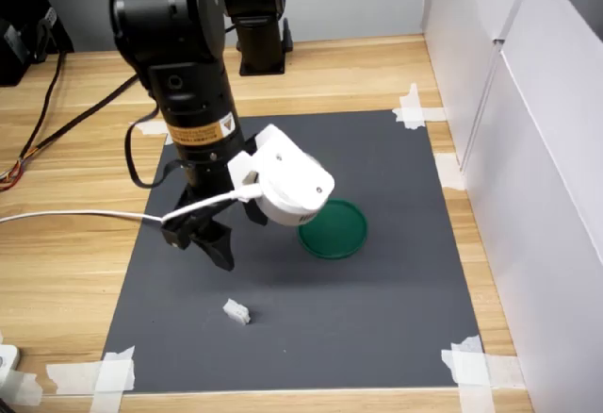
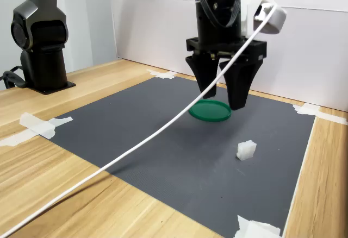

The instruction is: Grasp a white terminal and put it in the green lid.

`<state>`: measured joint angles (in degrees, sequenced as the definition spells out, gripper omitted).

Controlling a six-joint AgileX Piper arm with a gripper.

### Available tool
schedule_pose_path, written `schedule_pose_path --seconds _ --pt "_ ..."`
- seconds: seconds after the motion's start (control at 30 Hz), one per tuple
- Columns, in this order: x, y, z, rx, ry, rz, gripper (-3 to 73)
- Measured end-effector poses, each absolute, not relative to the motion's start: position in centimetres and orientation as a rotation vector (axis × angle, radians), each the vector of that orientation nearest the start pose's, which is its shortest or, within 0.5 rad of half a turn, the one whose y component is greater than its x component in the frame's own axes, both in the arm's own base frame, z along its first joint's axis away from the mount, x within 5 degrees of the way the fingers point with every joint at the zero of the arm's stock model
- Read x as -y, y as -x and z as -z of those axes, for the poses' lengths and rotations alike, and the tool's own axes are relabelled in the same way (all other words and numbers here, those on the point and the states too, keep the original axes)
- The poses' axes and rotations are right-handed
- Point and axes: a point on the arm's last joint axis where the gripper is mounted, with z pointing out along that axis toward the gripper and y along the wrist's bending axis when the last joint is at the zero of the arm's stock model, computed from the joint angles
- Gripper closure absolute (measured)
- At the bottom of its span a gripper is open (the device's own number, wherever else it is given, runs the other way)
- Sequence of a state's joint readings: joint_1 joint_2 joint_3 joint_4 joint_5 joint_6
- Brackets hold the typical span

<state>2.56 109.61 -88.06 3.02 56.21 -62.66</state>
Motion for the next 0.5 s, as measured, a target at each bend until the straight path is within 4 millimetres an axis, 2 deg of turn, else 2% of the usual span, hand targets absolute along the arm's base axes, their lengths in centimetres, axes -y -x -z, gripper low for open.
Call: schedule_pose_path --seconds 0.27,0.5 --pt "-2.3 -41.2 -20.8 -2.469 1.543 0.101 -1.4" --pt "-2.5 -41.9 -20.0 -2.46 1.515 0.079 -1.4"
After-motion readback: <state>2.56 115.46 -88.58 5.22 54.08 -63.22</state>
